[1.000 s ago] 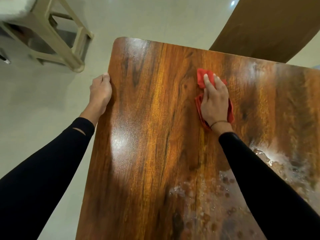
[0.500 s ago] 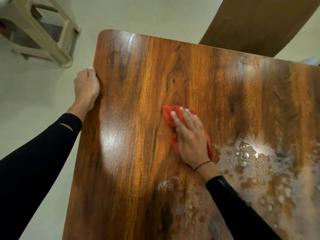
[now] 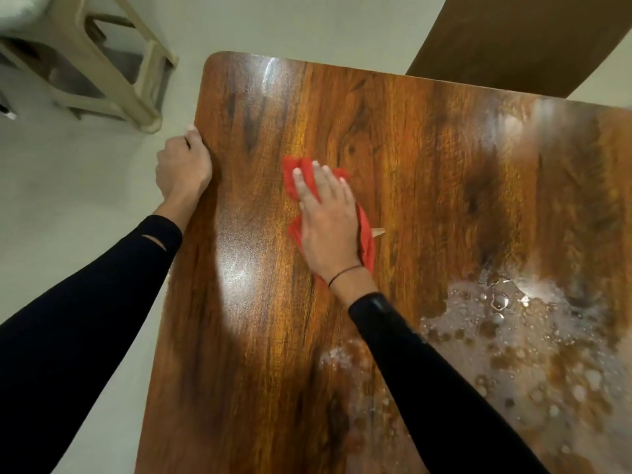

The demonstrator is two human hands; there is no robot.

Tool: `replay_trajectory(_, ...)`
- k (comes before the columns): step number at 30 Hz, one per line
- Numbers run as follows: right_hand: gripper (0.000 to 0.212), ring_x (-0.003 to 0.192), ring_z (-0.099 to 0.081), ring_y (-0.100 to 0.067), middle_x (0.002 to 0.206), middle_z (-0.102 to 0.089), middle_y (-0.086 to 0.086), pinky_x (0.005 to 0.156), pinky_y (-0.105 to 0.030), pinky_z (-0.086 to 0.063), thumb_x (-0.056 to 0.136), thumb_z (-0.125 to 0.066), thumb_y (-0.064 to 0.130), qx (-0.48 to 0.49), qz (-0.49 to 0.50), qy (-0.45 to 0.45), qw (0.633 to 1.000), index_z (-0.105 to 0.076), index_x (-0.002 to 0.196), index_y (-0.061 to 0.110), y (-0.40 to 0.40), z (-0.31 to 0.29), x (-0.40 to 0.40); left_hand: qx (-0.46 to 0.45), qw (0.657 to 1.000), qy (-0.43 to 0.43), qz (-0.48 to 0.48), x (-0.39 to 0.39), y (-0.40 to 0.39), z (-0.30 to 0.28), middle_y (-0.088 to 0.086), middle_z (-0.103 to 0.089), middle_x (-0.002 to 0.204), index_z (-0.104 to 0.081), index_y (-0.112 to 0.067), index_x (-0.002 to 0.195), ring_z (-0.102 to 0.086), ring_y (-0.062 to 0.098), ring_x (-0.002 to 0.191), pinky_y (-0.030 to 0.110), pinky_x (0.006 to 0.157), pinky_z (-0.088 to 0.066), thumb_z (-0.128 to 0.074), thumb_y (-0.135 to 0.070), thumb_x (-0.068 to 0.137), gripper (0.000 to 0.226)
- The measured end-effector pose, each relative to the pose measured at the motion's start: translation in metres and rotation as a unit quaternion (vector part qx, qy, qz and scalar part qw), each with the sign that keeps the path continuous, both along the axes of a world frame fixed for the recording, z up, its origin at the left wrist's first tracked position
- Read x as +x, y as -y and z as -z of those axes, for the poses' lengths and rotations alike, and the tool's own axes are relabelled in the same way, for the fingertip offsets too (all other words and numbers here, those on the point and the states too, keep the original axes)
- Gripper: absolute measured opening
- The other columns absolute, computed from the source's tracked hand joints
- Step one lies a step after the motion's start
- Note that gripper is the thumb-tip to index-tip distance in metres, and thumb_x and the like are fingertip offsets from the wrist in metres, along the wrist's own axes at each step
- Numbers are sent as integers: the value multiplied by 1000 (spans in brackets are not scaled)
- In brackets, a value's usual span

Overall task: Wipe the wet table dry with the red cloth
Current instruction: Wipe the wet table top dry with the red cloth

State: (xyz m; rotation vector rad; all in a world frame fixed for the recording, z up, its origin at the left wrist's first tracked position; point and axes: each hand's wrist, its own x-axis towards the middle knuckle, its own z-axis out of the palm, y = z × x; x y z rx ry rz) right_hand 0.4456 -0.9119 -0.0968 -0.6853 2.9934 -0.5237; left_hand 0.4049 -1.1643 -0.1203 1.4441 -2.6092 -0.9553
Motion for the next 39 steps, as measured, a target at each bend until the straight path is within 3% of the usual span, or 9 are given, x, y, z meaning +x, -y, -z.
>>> replay_trajectory(4, 70, 164, -23, -30, 175, -28, -13, 135, -51, -17, 104, -60, 15, 5, -61, -1, 998, -33, 169, 20, -17, 7, 33, 37, 999, 27, -22, 18, 0, -7, 17, -66, 138, -63, -8, 140, -62, 41, 126, 55, 112, -48, -19, -67, 107, 81)
replay_trajectory(10, 55, 162, -28, -33, 173, -33, -17, 133, -54, -23, 111, -40, 18, 23, 28, -17, 999, -37, 166, 14, -55, 4, 13, 27, 996, 52, -61, 56, -8, -4, 21, -67, 136, -65, -5, 136, -63, 43, 123, 53, 107, -49, -21, -63, 110, 78)
replay_trajectory(16, 58, 162, -27, -34, 173, -32, -17, 134, -53, -20, 111, -43, 20, 30, 42, -23, 998, -33, 168, 15, 20, 3, -23, 114, 986, 25, -123, 89, -8, -7, 18, -59, 149, -56, -6, 149, -56, 40, 136, 49, 114, -43, -27, -53, 112, 67)
replay_trajectory(20, 65, 165, -19, -31, 176, -24, -16, 135, -51, -17, 108, -45, 20, 19, -75, -5, 997, -26, 170, 19, 82, -2, 16, 202, 967, -37, -150, 114, 2, -6, 4, -75, 95, -74, -12, 91, -72, 31, 96, 36, 69, -48, -58, -45, 99, 38)
replay_trajectory(21, 66, 165, -20, -31, 176, -25, -16, 135, -51, -17, 107, -45, 24, 22, -114, -5, 993, -26, 170, 19, 84, -2, 33, 225, 963, -43, -143, 119, 4, -6, 7, -77, 87, -77, -9, 86, -72, 29, 87, 34, 67, -48, -63, -43, 96, 38)
replay_trajectory(25, 63, 164, -22, -29, 175, -28, -12, 135, -51, -20, 109, -46, 26, 24, -193, -6, 981, -29, 169, 19, 51, 0, 71, 291, 948, -70, -110, 140, 12, -6, 17, -73, 82, -78, 8, 103, -64, 22, 74, 39, 74, -50, -70, -36, 96, 45)
replay_trajectory(29, 58, 159, -33, -35, 170, -37, -17, 130, -56, -28, 110, -27, 29, 29, -91, -5, 995, -41, 165, 14, 43, -6, 47, 311, 944, -67, -90, 152, 15, -2, 13, -78, 83, -84, -1, 96, -67, 21, 72, 38, 76, -56, -71, -31, 99, 33)
replay_trajectory(34, 88, 160, -30, -36, 170, -35, -19, 134, -52, -20, 93, -3, 48, 46, -15, 17, 999, -36, 166, 12, 110, -16, -39, 328, 936, -87, -96, 162, 10, 4, 4, -74, 83, -81, 2, 100, -64, 16, 70, 34, 77, -49, -68, -36, 105, 41)
replay_trajectory(39, 60, 159, -29, -31, 171, -34, -13, 132, -50, -21, 110, -36, 32, 83, -131, -16, 988, -31, 168, 18, 156, -10, -40, 347, 927, -91, -108, 167, 9, 4, -7, -77, 78, -86, -11, 86, -68, 8, 66, 32, 72, -50, -70, -35, 103, 33)
